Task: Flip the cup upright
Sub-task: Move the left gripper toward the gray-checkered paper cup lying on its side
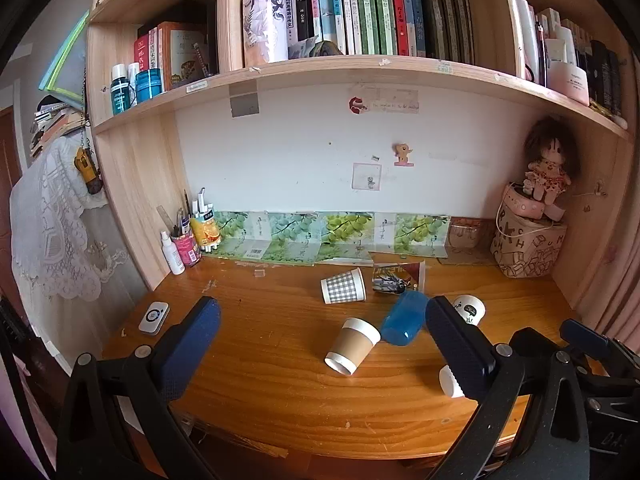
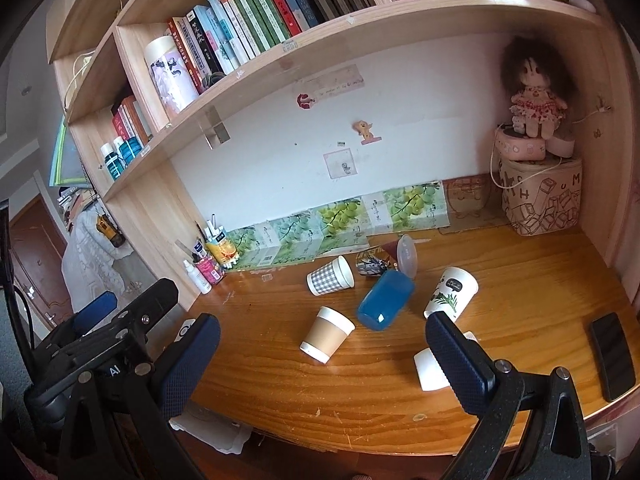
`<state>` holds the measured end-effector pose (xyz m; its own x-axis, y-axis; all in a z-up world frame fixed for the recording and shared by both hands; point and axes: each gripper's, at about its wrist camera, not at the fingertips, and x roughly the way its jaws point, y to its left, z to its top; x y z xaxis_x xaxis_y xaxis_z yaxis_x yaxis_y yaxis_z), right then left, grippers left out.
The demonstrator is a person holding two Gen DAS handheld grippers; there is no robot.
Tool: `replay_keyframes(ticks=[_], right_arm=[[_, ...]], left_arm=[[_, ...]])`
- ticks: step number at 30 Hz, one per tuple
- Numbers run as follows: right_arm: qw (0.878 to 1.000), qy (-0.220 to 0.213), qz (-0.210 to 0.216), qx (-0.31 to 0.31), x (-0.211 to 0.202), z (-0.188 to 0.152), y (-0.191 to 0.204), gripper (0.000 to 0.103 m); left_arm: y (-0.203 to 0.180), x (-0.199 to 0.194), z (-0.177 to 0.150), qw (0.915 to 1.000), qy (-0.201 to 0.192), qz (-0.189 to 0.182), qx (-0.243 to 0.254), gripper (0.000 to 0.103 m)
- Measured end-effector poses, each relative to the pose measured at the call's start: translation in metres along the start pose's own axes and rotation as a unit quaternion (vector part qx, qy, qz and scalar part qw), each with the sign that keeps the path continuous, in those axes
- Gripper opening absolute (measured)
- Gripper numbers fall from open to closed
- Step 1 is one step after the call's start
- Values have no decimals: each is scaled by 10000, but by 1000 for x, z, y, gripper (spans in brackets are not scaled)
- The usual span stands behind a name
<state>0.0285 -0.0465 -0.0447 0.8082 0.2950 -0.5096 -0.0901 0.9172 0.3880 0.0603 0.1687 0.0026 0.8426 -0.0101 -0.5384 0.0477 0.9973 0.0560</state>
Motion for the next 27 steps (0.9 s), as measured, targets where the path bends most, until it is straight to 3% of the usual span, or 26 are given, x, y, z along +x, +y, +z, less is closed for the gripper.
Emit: replay_keyframes(ticks=[10,27], right_arm=[[9992,193,356,-74,5,7,-20,103],[10000,55,-32,-49,-4,11,-41,103]], left_arm=[[-16,-3,-1,9995,55,294,-129,102],[-40,18,2,9995,271,-112,-105,102]])
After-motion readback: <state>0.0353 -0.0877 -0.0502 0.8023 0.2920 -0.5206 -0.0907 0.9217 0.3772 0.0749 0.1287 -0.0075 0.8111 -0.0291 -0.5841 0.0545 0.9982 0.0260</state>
